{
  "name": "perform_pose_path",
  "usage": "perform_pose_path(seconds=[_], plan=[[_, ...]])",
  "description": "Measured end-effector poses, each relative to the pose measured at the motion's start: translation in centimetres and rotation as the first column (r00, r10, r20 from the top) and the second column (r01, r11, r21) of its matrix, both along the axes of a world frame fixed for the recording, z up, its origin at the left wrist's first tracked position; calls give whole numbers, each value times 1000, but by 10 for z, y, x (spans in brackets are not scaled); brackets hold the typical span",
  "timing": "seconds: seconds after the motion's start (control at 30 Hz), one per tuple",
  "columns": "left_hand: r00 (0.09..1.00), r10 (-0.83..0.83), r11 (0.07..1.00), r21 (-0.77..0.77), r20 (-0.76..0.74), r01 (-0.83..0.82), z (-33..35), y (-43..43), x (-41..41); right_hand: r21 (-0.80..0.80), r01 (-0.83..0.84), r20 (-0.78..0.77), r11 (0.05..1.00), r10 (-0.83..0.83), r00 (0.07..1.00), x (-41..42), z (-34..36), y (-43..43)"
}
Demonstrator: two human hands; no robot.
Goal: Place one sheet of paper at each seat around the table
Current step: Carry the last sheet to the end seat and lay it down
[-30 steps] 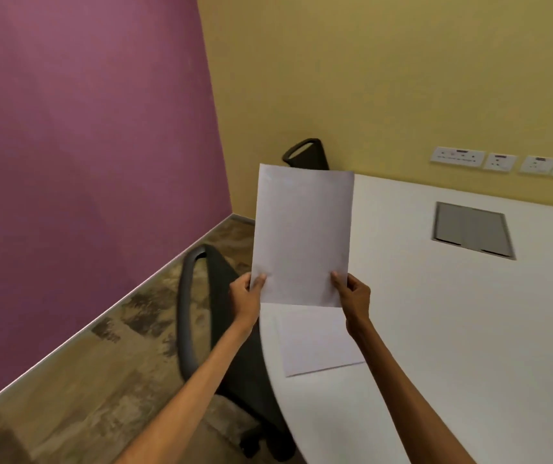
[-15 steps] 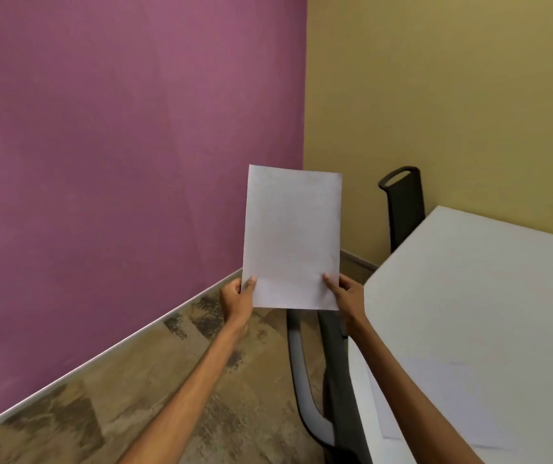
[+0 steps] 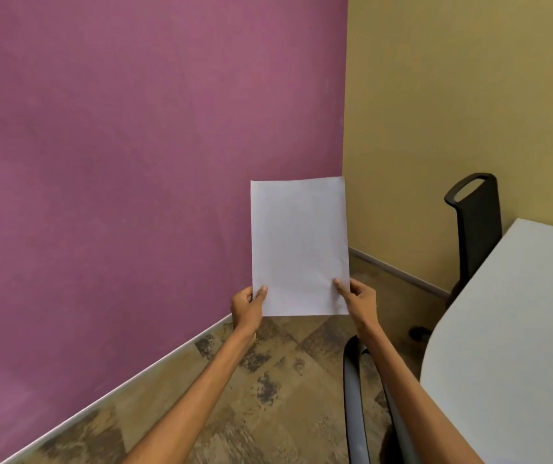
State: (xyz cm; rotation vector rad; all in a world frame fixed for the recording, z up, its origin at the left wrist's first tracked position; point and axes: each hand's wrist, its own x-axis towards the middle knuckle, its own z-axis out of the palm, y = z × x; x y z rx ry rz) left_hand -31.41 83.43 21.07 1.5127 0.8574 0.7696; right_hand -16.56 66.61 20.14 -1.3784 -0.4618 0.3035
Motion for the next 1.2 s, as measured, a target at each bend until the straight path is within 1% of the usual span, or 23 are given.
perform_pose_path(seconds=[0.13,0.33,0.5,0.63,0.77,0.87,1.0,1.07,1.2], plan=[[999,-8,1000,20,-31,9,0,23,39,18,16,-8,1000,-16,1000,34,0,17],[994,-54,997,55,-100,60,-10,58,104,-38,56,-17,998,-56,998,89,-19,42],[972,-192,979,44,-136,200,-27,97,168,-108,152,-6,982,-153,988,141,-36,65],[952,-286,956,41,-107,292,-38,137,222,-148,219,-18,964,-224,974,180,-39,91],[937,-340,937,60,-76,345,-40,176,268,-140,257,-39,956,-265,963,212,-32,122],[924,-379,923,57,-47,381,-36,201,304,-148,293,-16,945,-298,954,236,-28,146],[917,-398,917,-3,-14,398,-36,218,358,-153,364,-26,919,-372,928,272,-26,162],[893,-450,892,-30,15,451,-36,221,386,-159,408,-29,899,-418,908,296,-26,163],[850,-526,847,-74,27,527,-44,220,452,-160,480,-23,863,-489,872,349,-32,161]])
